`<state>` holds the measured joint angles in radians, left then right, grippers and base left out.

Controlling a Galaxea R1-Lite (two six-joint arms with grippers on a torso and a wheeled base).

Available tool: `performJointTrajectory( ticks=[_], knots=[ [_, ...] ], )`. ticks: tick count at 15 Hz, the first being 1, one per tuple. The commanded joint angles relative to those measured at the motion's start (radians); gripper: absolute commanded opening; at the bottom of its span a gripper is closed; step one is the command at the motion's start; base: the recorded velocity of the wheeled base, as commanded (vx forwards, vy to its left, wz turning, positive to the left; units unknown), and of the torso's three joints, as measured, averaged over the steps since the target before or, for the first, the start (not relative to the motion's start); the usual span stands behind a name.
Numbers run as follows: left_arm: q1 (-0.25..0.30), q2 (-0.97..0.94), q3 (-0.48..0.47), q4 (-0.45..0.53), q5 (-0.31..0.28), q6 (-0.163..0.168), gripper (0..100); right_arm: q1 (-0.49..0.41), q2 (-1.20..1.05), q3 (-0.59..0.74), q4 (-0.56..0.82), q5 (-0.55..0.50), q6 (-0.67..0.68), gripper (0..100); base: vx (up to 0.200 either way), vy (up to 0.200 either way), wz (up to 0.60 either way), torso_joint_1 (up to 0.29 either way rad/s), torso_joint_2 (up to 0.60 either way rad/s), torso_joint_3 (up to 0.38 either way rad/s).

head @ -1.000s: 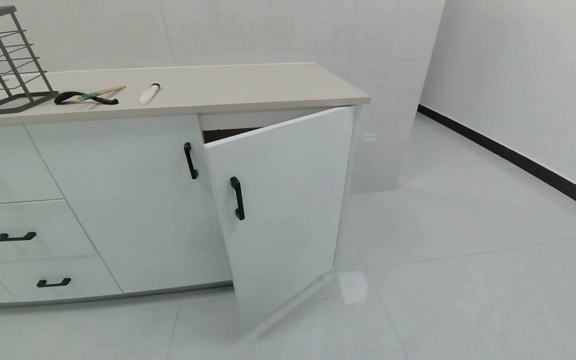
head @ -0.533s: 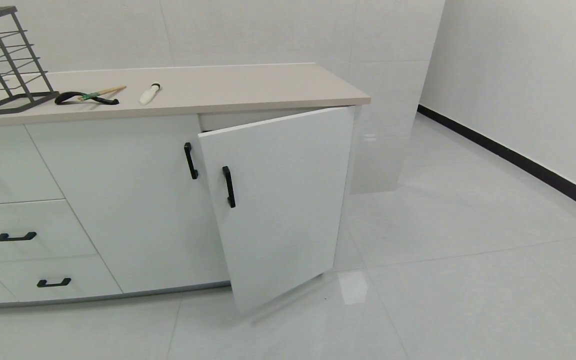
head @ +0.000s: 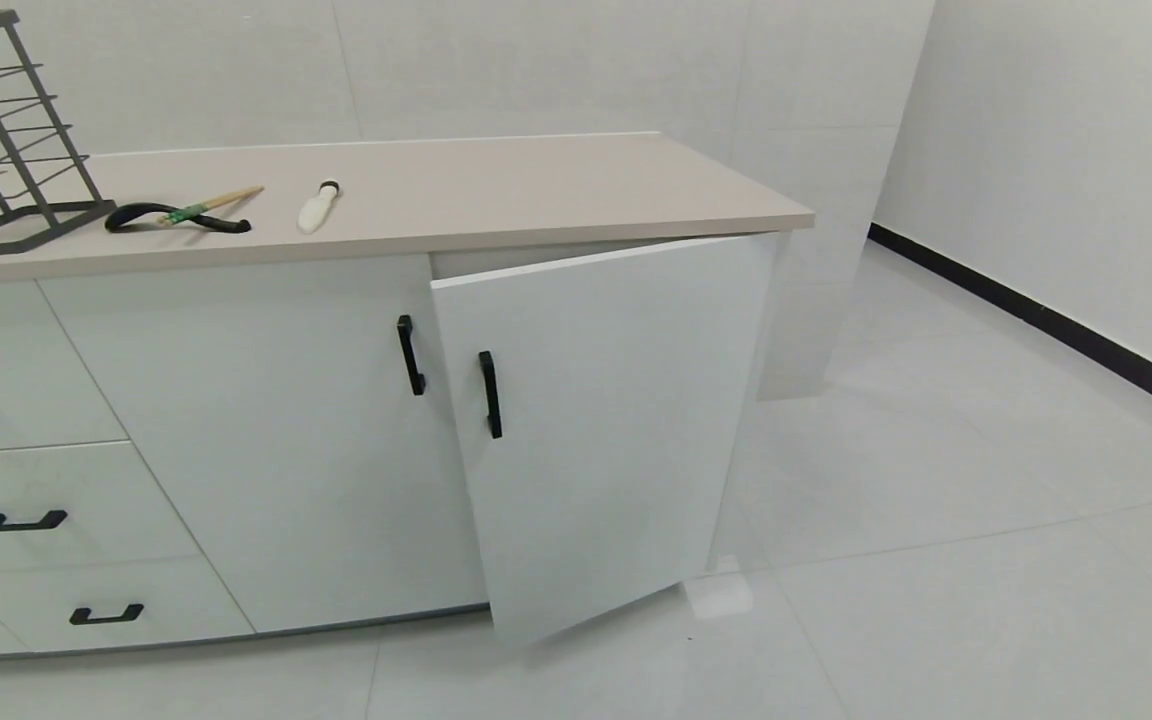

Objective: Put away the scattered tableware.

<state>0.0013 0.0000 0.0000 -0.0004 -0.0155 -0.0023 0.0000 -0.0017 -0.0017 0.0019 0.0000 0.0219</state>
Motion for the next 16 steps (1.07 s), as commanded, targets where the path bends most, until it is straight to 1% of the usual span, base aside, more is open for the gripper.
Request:
performJointTrajectory(
  ticks=[1, 3, 5, 11, 16],
  knots=[
    [0.0, 0.002, 0.0, -0.001, 0.0, -0.001, 100, 0.0, 0.002, 0.0, 0.001, 0.0, 0.0, 0, 0.0, 0.2, 0.0, 0.002, 0.01, 0.002],
    [0.0, 0.002, 0.0, -0.001, 0.0, -0.001, 100, 0.0, 0.002, 0.0, 0.0, 0.0, 0.0, 0, 0.0, 0.2, 0.0, 0.012, 0.0, 0.0],
    [0.0, 0.002, 0.0, 0.0, 0.0, -0.001, 100, 0.0, 0.002, 0.0, 0.0, 0.0, 0.0, 0, 0.0, 0.2, 0.6, 0.002, 0.0, 0.007],
    [0.0, 0.002, 0.0, -0.001, 0.0, -0.001, 100, -0.002, 0.002, 0.0, 0.001, -0.002, -0.005, 0, 0.0, 0.0, 0.6, 0.003, 0.0, 0.005],
    [0.0, 0.002, 0.0, -0.001, 0.0, -0.005, 100, -0.002, 0.002, 0.0, 0.001, -0.002, -0.002, 0, 0.0, 0.0, 0.0, 0.0, 0.0, 0.0]
  ],
)
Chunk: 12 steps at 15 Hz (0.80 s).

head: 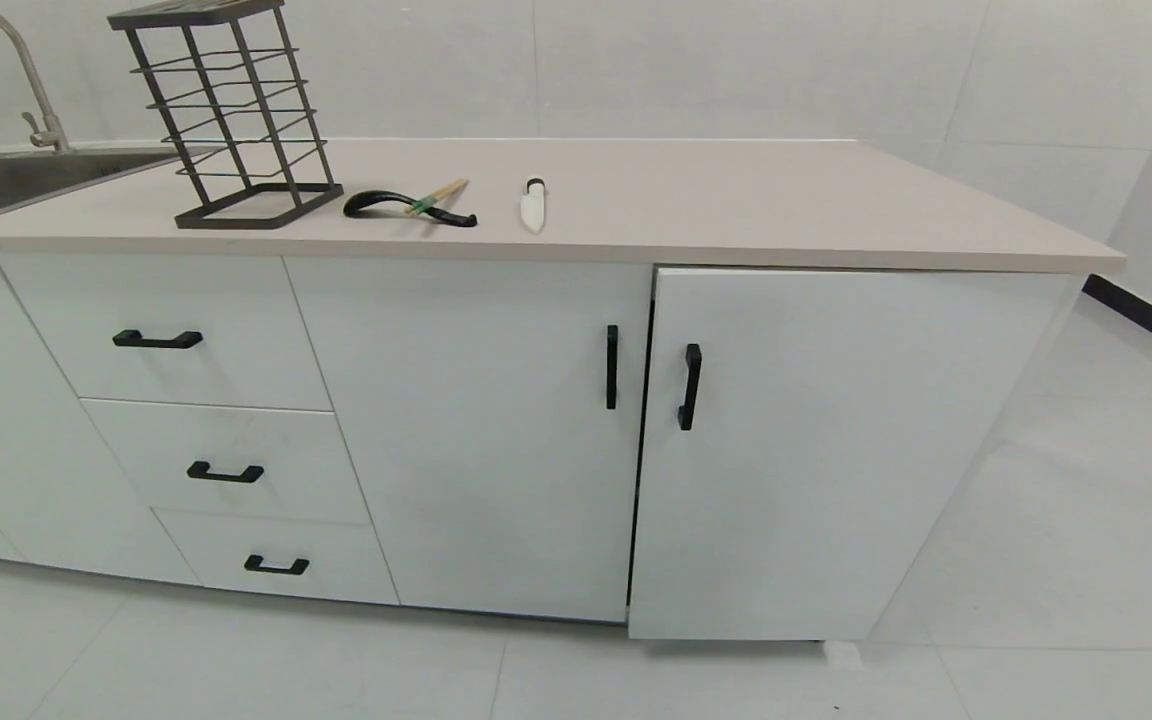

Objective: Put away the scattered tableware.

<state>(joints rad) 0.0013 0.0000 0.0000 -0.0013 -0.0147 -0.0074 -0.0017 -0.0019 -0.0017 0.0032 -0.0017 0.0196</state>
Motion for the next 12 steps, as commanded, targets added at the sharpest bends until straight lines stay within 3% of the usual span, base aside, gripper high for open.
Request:
performJointTrajectory(
  ticks=[1, 9, 12],
  knots=[
    [0.0, 0.002, 0.0, 0.0, 0.001, 0.0, 100, 0.0, 0.002, 0.0, 0.0, 0.0, 0.0, 0, 0.0, 0.0, 0.0, 0.0, 0.0, 0.0],
    [0.0, 0.002, 0.0, 0.0, 0.001, -0.002, 100, 0.0, 0.002, 0.0, 0.0, 0.0, 0.0, 0, 0.0, 0.0, 0.0, 0.0, 0.0, 0.0],
    [0.0, 0.002, 0.0, -0.002, 0.001, -0.003, 100, 0.002, 0.002, 0.0, 0.0, 0.0, 0.0, 0, 0.0, 0.2, 0.0, 0.002, 0.0, 0.007]
  ],
)
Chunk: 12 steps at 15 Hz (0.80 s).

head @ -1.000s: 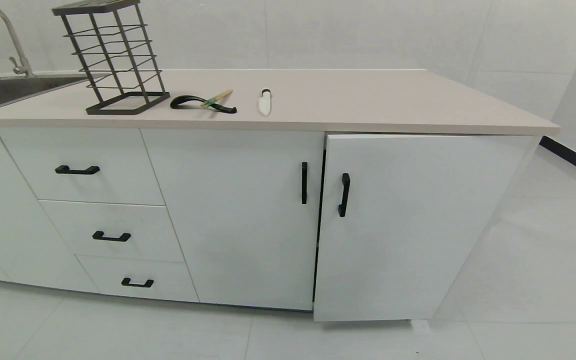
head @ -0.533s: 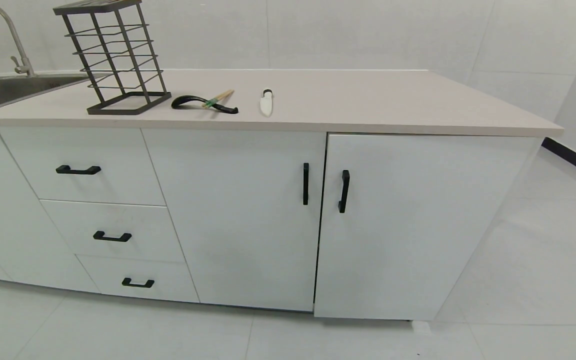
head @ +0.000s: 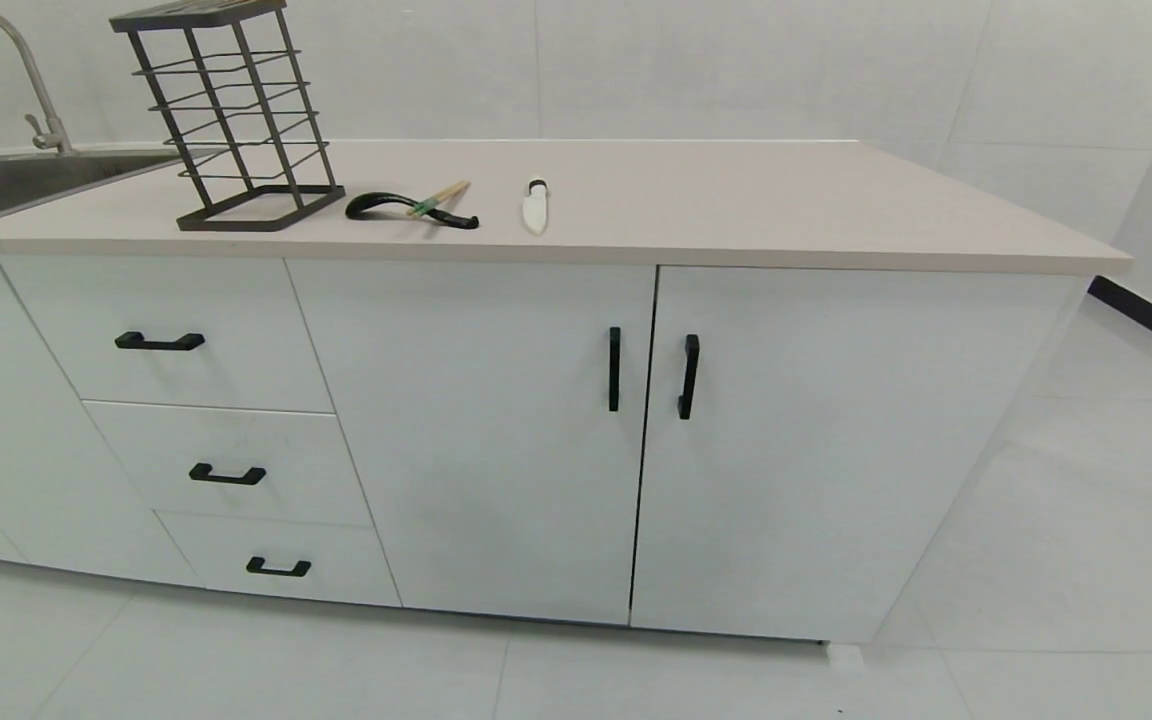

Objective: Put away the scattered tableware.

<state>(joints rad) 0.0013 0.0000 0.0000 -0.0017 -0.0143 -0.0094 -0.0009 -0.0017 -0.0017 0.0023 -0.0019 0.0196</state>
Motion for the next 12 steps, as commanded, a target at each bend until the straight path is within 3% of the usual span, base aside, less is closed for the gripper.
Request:
performJointTrajectory(
  ticks=[1, 3, 7, 12],
  knots=[
    [0.0, 0.002, 0.0, -0.001, 0.0, -0.001, 100, -0.001, 0.002, 0.0, 0.001, 0.0, 0.0, 0, 0.0, 0.2, 0.0, -0.007, 0.0, 0.002],
    [0.0, 0.002, 0.0, -0.001, 0.002, -0.003, 100, 0.001, 0.002, 0.0, 0.001, 0.0, -0.001, 0, 0.0, 0.2, 0.0, 0.005, 0.0, 0.002],
    [0.0, 0.002, 0.0, 0.0, 0.0, 0.002, 100, 0.001, 0.002, 0.0, 0.001, 0.002, 0.0, 0, 0.0, 0.0, 0.0, 0.0, 0.0, 0.0],
    [0.0, 0.002, 0.0, 0.002, -0.001, 0.006, 100, 0.001, 0.003, 0.0, 0.001, -0.001, -0.001, 0, 0.0, 0.2, 0.0, 0.003, 0.0, 0.002]
  ],
)
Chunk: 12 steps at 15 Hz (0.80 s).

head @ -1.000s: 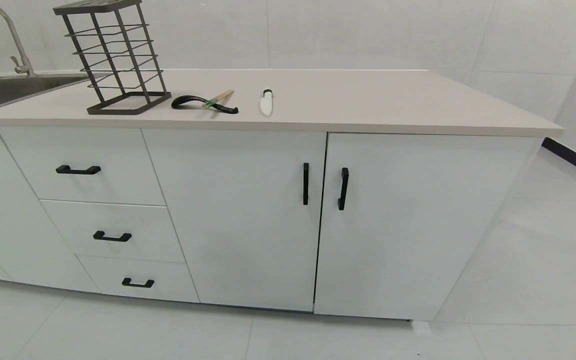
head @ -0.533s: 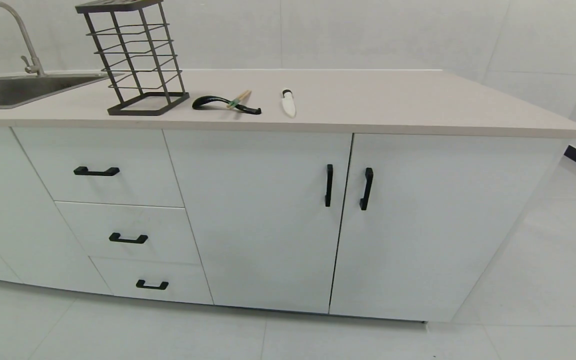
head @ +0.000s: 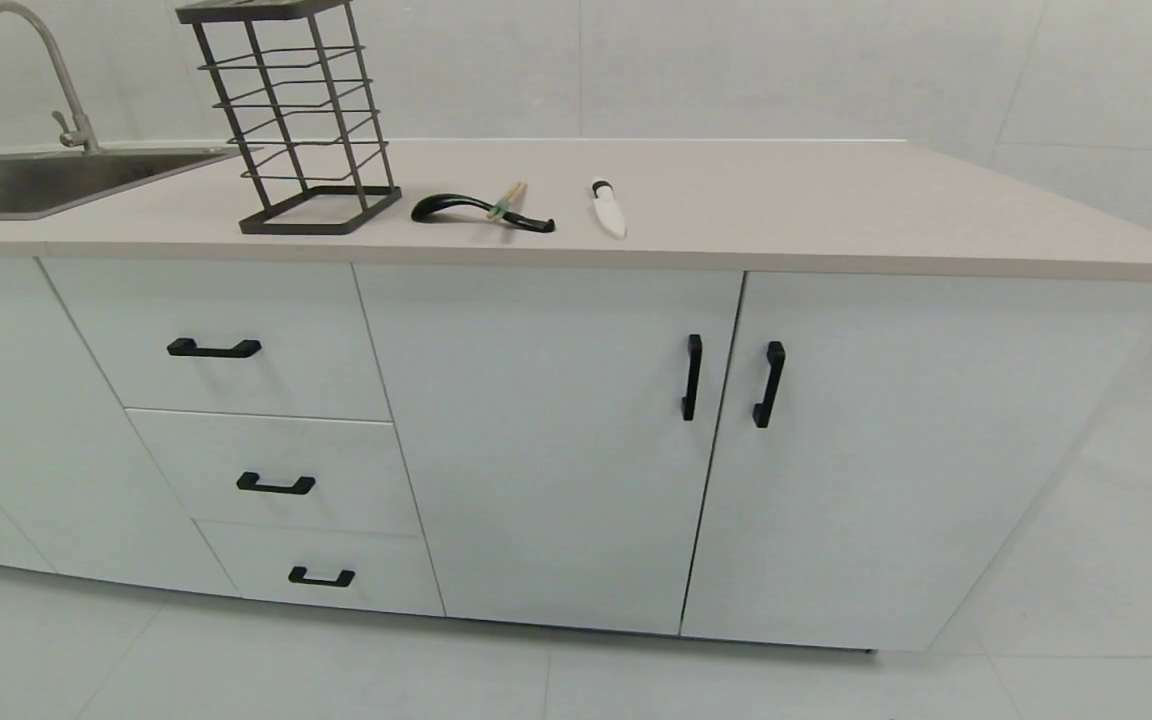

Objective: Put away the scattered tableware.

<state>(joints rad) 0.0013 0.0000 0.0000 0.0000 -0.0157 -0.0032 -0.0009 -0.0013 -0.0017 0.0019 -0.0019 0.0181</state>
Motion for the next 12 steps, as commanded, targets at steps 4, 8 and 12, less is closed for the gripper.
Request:
performJointTrajectory(
  ticks=[4, 8, 12],
  knots=[
    [0.0, 0.002, 0.0, -0.002, -0.006, 0.002, 100, -0.001, 0.001, 0.0, 0.001, -0.001, -0.001, 0, 0.0, 0.15, 0.0, 0.001, 0.01, 0.002],
    [0.0, 0.002, 0.0, -0.002, -0.006, 0.0, 100, 0.001, 0.001, 0.0, 0.001, -0.001, -0.001, 0, 0.0, 0.0, 0.6, 0.002, 0.0, 0.002],
    [0.0, 0.003, 0.0, 0.0, -0.006, 0.0, 100, 0.001, 0.001, 0.0, 0.001, -0.001, 0.0, 0, 0.0, 0.1, 0.0, 0.0, 0.0, 0.002]
  ],
)
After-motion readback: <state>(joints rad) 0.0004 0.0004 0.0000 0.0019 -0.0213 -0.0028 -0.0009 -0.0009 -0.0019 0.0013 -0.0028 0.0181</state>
